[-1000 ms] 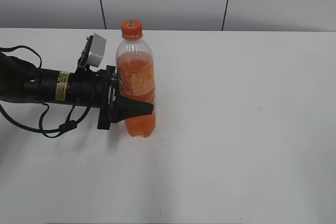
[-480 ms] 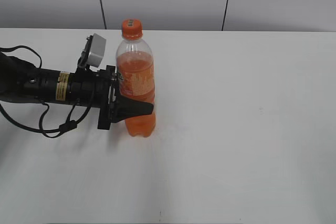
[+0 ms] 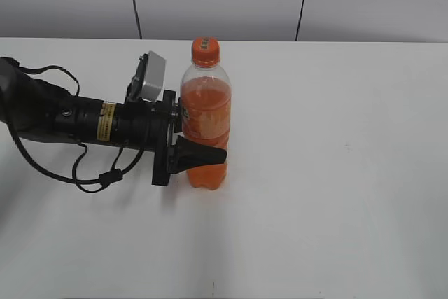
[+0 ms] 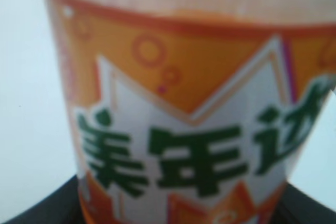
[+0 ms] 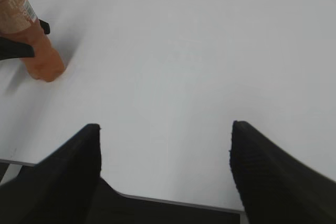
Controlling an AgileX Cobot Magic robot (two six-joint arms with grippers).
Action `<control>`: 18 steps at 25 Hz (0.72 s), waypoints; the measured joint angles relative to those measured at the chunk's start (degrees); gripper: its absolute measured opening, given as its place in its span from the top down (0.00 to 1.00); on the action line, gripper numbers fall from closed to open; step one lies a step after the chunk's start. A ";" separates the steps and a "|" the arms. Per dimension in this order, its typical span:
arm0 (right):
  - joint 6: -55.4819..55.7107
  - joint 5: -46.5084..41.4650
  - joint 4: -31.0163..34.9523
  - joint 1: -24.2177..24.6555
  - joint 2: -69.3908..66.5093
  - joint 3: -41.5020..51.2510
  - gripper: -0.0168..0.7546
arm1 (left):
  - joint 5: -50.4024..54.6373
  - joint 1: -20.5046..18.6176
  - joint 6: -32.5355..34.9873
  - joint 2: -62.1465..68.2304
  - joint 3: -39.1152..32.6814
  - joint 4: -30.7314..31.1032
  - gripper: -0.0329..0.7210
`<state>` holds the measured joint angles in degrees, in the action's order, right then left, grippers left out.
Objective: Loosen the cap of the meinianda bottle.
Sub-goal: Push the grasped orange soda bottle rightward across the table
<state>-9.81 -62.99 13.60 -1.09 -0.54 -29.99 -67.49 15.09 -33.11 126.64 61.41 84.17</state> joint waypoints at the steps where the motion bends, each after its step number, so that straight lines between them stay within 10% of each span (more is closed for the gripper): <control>1: 0.40 -0.03 0.15 0.00 -1.25 -0.72 0.23 | 0.19 0.56 0.69 0.12 0.00 -0.56 0.40; 18: 4.49 -6.57 6.10 0.00 -47.46 -30.79 0.23 | 0.81 2.15 2.76 0.28 0.00 -2.94 0.40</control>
<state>-5.32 -69.56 19.71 -1.09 -48.01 -60.78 -66.69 17.24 -30.35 126.91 61.41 81.23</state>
